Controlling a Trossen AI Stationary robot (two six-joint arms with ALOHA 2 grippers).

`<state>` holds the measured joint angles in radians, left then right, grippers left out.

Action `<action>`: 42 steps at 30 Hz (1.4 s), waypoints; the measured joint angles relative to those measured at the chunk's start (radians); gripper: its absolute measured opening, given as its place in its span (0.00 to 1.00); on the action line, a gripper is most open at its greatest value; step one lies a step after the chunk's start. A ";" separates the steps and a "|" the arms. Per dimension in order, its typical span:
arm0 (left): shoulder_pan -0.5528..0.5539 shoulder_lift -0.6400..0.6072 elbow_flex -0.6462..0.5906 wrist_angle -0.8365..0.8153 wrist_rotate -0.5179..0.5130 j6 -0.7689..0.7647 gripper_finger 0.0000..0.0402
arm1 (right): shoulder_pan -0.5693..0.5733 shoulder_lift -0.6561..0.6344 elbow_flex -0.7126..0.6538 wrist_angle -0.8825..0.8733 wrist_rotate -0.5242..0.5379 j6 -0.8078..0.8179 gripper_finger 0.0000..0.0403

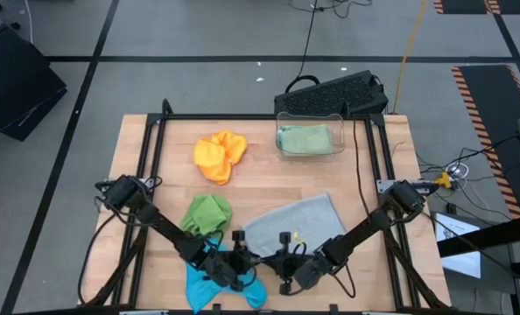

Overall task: Fold microfiber towels
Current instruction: Fold the gray microfiber towel

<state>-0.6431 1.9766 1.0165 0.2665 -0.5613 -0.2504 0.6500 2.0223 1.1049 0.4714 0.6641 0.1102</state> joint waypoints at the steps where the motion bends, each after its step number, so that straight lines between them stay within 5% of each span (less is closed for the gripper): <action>1: -0.005 0.000 0.003 0.001 -0.015 0.015 0.30 | 0.005 -0.011 0.000 -0.026 -0.009 0.009 0.01; 8: -0.046 0.000 0.003 -0.067 -0.119 0.136 0.63 | 0.056 -0.097 0.000 -0.237 -0.014 0.117 0.01; 12: -0.049 0.000 0.003 -0.123 -0.115 0.131 0.72 | 0.088 -0.155 0.000 -0.361 -0.012 0.183 0.01; 17: -0.053 0.000 0.004 -0.127 -0.258 0.164 0.71 | 0.105 -0.191 0.000 -0.404 -0.012 0.203 0.01; 23: -0.043 0.000 0.004 -0.127 -0.146 0.140 0.69 | 0.105 -0.198 0.000 -0.441 -0.011 0.211 0.01; 35: -0.009 0.013 0.004 -0.227 -0.222 0.124 0.68 | 0.105 -0.239 0.000 -0.523 0.004 0.217 0.01; 42: 0.039 0.013 0.005 -0.222 -0.177 0.158 0.53 | 0.105 -0.265 0.000 -0.566 0.017 0.222 0.01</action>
<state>-0.6040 1.9900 1.0210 0.0444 -0.7380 -0.0926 0.7547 1.7569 1.1053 -0.0947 0.6807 0.3325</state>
